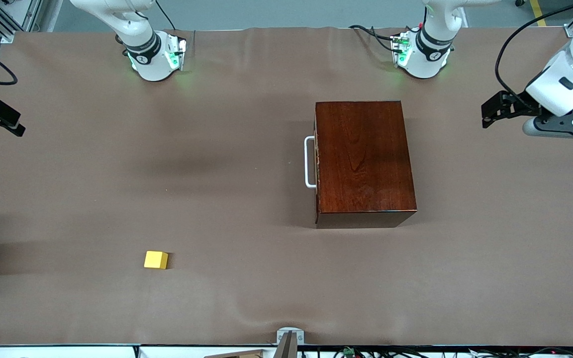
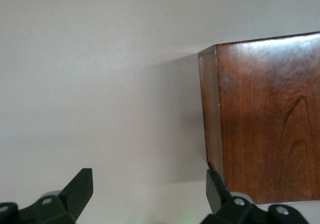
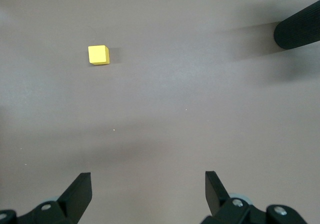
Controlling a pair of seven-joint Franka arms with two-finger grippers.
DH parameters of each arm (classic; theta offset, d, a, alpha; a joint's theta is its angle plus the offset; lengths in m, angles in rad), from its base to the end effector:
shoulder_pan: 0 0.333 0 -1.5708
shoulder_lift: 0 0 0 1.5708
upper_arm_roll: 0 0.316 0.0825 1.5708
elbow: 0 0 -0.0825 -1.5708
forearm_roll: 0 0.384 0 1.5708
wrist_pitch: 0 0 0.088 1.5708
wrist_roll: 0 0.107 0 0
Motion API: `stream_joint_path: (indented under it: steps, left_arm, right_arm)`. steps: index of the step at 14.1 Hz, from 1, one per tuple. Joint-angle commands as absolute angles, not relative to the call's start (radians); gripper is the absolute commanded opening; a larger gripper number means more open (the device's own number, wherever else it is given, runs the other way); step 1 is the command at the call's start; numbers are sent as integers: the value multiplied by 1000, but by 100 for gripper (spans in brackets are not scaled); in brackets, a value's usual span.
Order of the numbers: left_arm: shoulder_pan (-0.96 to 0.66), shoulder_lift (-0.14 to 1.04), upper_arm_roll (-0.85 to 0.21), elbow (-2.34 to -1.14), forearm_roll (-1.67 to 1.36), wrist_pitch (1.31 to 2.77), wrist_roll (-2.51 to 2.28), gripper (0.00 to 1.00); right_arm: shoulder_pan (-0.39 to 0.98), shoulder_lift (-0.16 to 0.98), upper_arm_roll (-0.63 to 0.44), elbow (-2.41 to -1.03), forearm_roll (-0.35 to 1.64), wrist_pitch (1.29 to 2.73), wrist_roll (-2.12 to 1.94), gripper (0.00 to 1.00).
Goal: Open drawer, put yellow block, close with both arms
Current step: 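Move the left gripper over the wooden box toward the drawer handle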
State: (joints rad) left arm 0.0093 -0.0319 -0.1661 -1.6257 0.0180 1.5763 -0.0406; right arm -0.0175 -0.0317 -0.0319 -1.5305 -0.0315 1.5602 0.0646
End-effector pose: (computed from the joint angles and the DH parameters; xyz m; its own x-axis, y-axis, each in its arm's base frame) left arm 0.5378 -0.0846 0.6164 0.9931 -0.1158 -0.0170 -0.1162 -0.9929 -0.0240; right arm 0.5431 -0.0306 0.6600 0.9915 -0.1140 0.0632 -0.1158 -0.9929 0.0264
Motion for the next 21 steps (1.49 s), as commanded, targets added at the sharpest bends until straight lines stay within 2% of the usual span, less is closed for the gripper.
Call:
stream_joint_path:
  steps: [1, 8, 14, 18, 21]
  left_arm:
    - [0, -12, -175, -1608, 5, 1603, -54, 100]
    - [-23, 84, -199, -1479, 5, 1594, -184, 100]
    - [-51, 132, -209, -1421, -26, 1566, -314, 100]
    - [-80, 225, -212, -1289, -25, 1476, -449, 100]
    - [-81, 245, -216, -1272, -49, 1471, -517, 100]
  right_arm:
    - [-31, -23, -23, -1511, -25, 1548, 55, 100]
    - [-25, -23, -20, -1511, -23, 1549, 54, 100]
    - [-23, -21, -20, -1514, -25, 1551, 52, 100]
    - [-18, -15, -20, -1514, -25, 1551, 52, 100]
    - [-18, -15, -20, -1513, -25, 1551, 52, 100]
